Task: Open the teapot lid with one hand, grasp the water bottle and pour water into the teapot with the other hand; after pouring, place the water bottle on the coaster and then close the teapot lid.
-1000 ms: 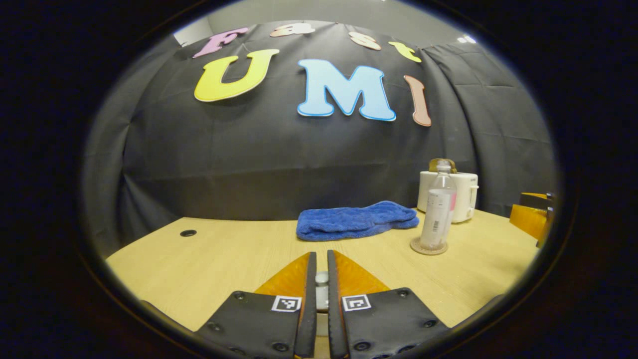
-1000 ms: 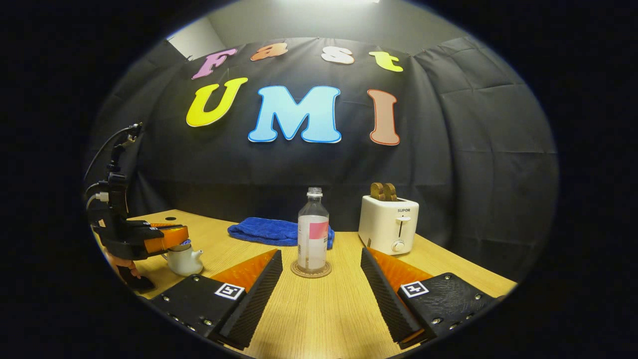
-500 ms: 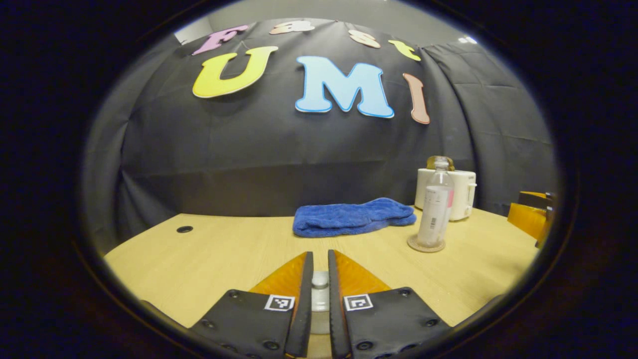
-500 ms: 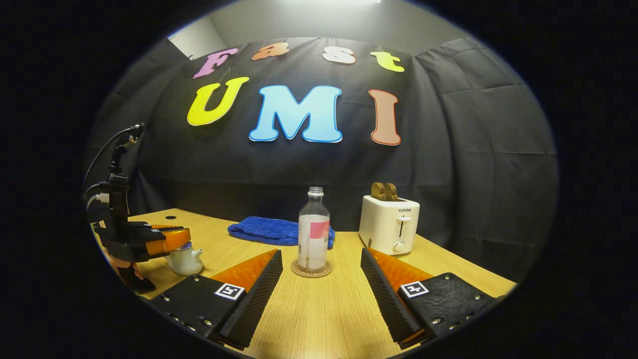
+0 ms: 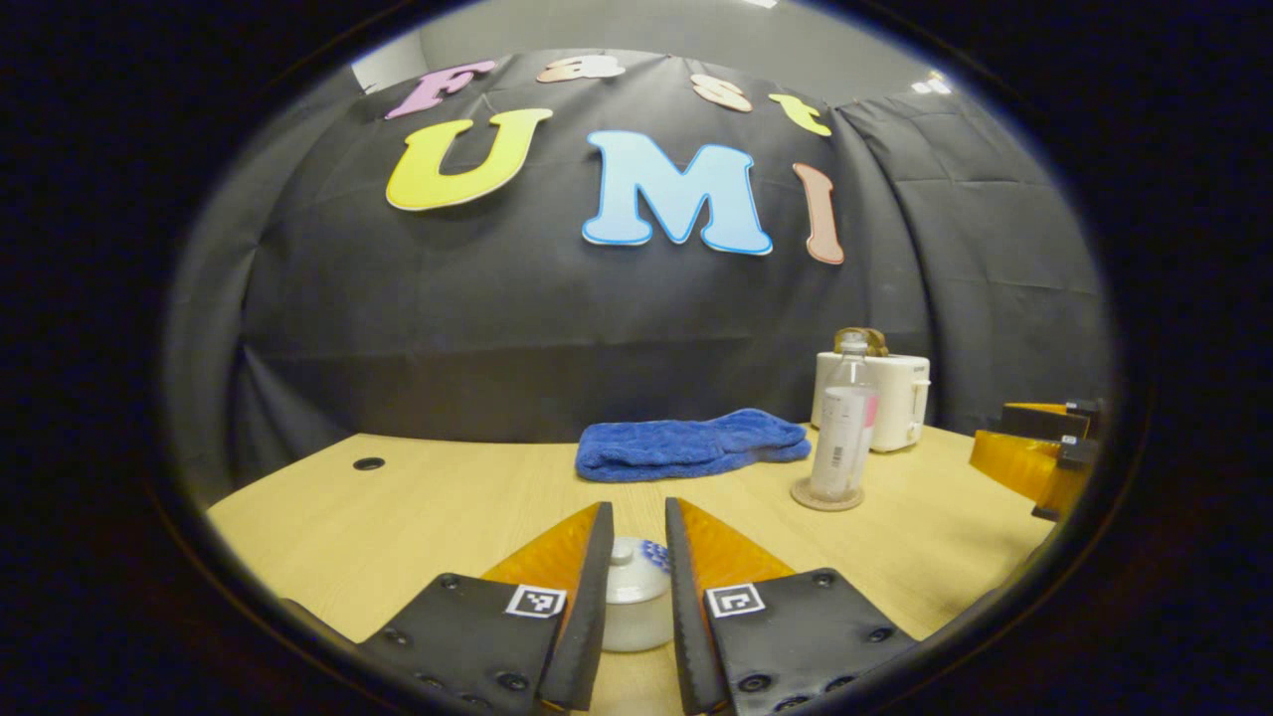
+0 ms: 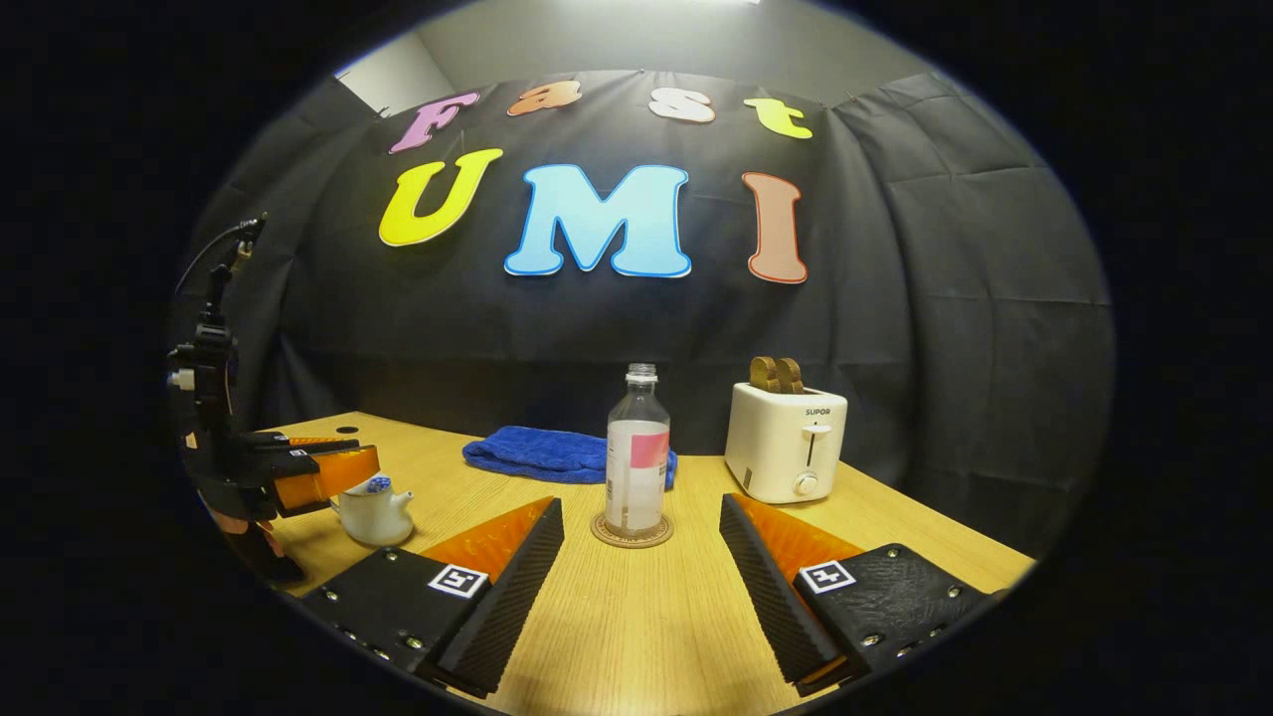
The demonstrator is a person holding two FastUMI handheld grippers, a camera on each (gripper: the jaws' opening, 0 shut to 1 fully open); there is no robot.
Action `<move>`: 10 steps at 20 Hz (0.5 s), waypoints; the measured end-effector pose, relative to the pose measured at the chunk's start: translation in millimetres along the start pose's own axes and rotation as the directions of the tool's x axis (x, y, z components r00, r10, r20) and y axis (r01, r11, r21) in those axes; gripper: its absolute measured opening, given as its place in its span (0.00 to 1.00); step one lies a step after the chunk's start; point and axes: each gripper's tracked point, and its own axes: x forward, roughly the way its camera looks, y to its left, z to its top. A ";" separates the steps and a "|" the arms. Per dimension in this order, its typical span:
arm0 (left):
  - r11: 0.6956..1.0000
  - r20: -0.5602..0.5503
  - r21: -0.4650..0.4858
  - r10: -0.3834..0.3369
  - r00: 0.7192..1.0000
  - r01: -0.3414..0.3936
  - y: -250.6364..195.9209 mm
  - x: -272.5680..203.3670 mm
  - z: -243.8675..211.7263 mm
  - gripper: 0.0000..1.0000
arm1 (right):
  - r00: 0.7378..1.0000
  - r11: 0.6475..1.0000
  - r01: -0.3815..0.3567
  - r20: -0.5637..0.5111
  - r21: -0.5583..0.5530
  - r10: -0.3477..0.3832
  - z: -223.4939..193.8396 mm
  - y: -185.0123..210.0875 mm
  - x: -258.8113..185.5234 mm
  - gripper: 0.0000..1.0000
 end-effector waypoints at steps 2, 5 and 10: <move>1.000 0.017 -0.006 -0.003 1.000 0.003 -2.6 -13.0 4.8 0.55 | 1.000 1.000 -0.007 0.021 -0.020 0.007 3.3 5.3 -1.6 0.98; 1.000 0.061 -0.006 0.021 0.998 -0.021 1.5 -37.2 11.0 0.61 | 0.998 0.999 -0.005 0.061 -0.042 0.008 8.3 8.9 -9.1 0.98; 0.999 0.140 -0.030 0.044 0.989 -0.040 4.8 -80.3 28.8 0.68 | 0.994 0.998 -0.029 0.106 -0.048 0.034 9.8 18.8 -37.7 0.98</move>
